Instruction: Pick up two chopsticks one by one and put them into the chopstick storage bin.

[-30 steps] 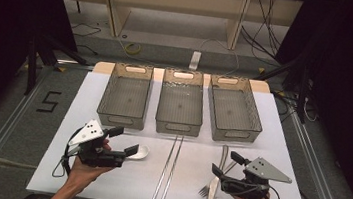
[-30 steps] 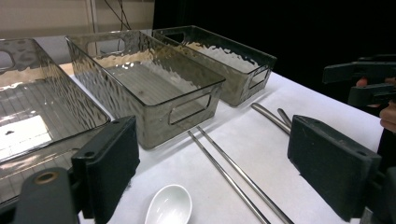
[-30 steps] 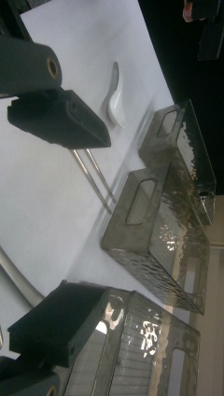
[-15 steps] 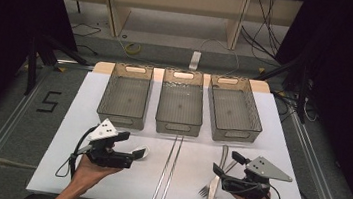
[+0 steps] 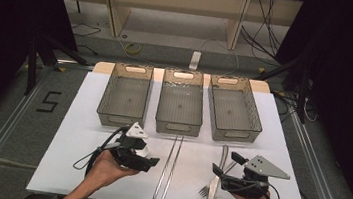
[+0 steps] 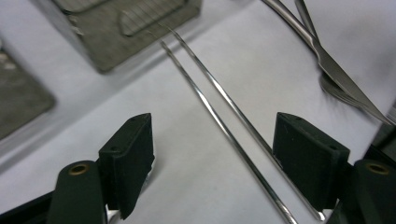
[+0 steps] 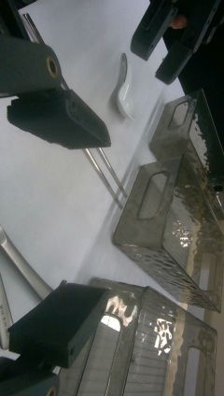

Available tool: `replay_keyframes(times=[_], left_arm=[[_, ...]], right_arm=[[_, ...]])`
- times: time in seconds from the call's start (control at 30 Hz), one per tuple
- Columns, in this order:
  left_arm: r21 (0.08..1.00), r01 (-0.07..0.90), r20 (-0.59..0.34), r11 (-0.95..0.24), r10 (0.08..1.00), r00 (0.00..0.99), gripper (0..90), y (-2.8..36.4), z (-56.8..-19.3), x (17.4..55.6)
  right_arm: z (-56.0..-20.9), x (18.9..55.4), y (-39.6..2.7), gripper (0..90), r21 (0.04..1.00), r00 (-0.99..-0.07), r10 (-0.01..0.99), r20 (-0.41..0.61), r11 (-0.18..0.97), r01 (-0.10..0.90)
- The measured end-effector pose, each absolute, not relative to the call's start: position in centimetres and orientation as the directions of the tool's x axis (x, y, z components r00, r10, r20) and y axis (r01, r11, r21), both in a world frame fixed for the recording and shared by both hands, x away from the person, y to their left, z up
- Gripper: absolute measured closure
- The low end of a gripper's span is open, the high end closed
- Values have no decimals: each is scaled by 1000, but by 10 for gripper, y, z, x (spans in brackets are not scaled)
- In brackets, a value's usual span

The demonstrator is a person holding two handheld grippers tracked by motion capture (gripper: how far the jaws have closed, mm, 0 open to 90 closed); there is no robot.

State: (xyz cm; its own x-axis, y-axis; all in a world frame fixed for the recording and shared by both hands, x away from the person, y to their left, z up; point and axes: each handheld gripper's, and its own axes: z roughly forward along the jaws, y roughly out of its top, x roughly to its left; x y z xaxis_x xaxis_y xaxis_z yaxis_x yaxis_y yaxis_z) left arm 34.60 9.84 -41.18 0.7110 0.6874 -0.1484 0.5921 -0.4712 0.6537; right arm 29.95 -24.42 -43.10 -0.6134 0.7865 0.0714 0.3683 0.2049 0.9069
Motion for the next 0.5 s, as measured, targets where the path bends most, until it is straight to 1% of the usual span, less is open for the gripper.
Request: replay_keyframes(times=[0.07, 0.1, 0.2, 0.23, 0.5], left_arm=[[635, 592, -136, -496, 682, 719, 299, 90, -414, 350], [611, 600, -135, -516, 679, 721, 304, 84, -417, 353], [561, 617, -153, -552, 663, 733, 304, 75, -424, 360], [560, 613, -146, -558, 662, 735, 321, 73, -427, 362], [500, 610, -115, -615, 651, 750, 345, 57, -437, 369]], right_arm=[[-431, 299, -244, 236, 905, -613, 787, 72, 207, 373], [-431, 300, -244, 236, 904, -613, 787, 74, 207, 374], [-431, 300, -244, 237, 902, -613, 787, 77, 208, 380], [-431, 300, -245, 236, 900, -613, 786, 78, 209, 382], [-431, 301, -245, 236, 897, -609, 789, 85, 205, 391]])
